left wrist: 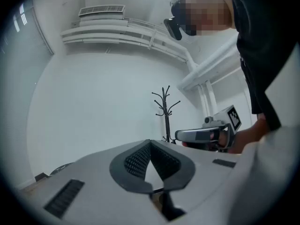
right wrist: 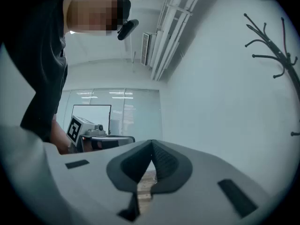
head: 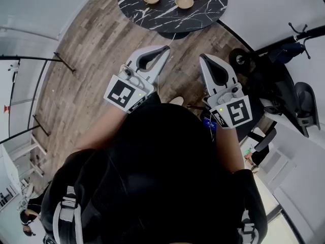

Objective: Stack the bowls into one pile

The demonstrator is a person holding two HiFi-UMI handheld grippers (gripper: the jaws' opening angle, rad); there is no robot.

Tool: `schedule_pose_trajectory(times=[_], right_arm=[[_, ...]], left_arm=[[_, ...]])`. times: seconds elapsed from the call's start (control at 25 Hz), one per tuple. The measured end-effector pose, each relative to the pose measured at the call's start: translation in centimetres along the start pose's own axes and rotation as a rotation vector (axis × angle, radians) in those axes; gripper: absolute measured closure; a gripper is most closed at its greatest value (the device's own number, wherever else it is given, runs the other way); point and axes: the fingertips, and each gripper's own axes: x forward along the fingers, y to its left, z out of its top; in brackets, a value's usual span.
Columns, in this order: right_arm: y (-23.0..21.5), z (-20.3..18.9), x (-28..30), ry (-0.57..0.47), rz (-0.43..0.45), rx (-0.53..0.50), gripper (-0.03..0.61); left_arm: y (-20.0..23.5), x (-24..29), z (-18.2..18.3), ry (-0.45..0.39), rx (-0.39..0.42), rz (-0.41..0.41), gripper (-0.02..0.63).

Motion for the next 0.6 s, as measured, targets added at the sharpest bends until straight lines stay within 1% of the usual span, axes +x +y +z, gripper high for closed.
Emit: schedule_pose_trajectory(times=[0.16, 0.4, 0.6], right_arm=[[-0.1, -0.5, 0.2, 0.014, 0.007, 0.003, 0.588], [-0.6, -1.2, 0.3, 0.026, 0.026, 0.048, 0.588], [-0.7, -1.2, 0.7, 0.000, 0.076, 0.119, 0.588]], left_arm=[[0.2, 0.1, -0.2, 0.005, -0.011, 0.000, 0.611], [1.0, 0.5, -0.2, 0.015, -0.022, 0.006, 0.611], [1.8, 0.8, -0.2, 0.017, -0.017, 0.021, 0.611]])
